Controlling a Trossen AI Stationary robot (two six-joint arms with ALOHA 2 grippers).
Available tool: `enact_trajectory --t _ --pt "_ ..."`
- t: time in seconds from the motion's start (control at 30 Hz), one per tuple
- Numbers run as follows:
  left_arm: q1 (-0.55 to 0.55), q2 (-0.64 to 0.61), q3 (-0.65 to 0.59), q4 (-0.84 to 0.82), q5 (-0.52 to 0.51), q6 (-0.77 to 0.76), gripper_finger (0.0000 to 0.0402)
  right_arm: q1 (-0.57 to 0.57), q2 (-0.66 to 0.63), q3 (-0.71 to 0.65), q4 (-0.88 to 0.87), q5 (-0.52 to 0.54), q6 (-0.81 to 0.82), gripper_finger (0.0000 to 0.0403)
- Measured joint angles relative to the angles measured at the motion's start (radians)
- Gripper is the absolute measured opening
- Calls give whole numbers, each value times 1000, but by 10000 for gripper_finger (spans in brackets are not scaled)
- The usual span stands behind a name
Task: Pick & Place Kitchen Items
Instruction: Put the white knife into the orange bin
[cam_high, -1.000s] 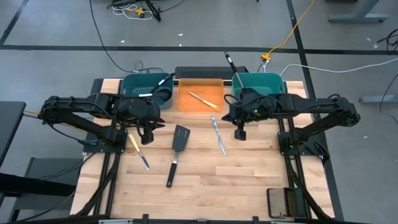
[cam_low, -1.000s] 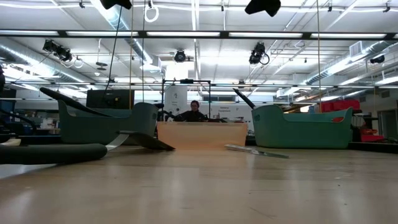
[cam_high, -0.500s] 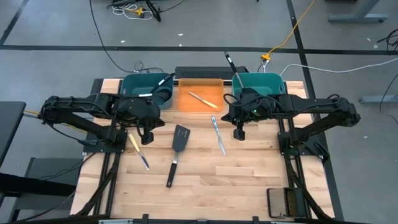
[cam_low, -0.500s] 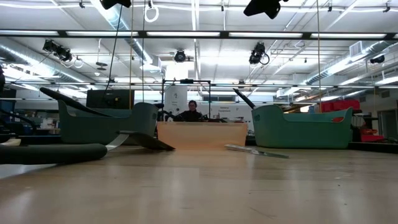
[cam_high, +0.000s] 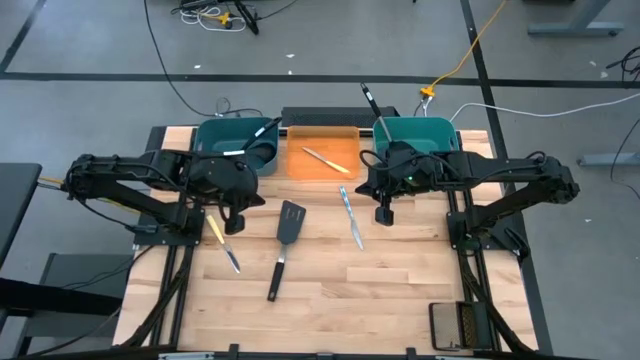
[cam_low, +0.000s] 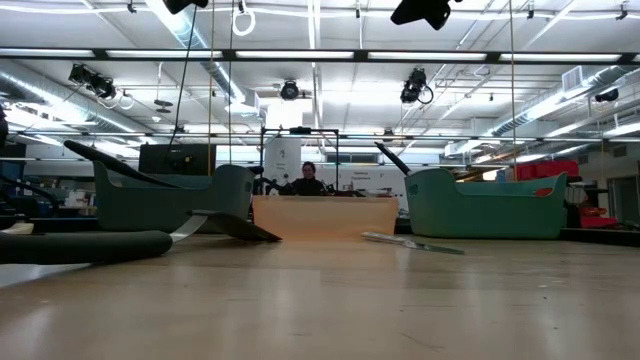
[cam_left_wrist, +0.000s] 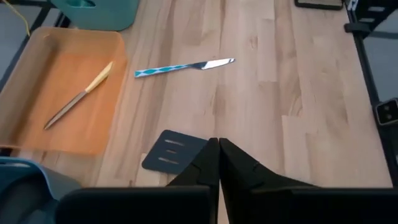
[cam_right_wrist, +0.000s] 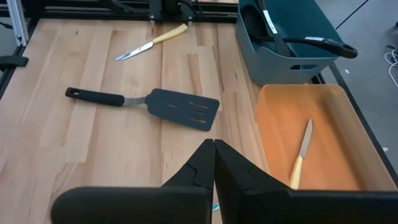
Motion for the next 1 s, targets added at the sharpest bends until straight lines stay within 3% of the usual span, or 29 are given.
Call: enact_trajectory --t 0.37,1.0 --pt "-39 0 0 0 63 203 5 0 0 0 0 0 0 9" --pt "-58 100 0 32 114 223 8 0 0 1 6 3 -11 9"
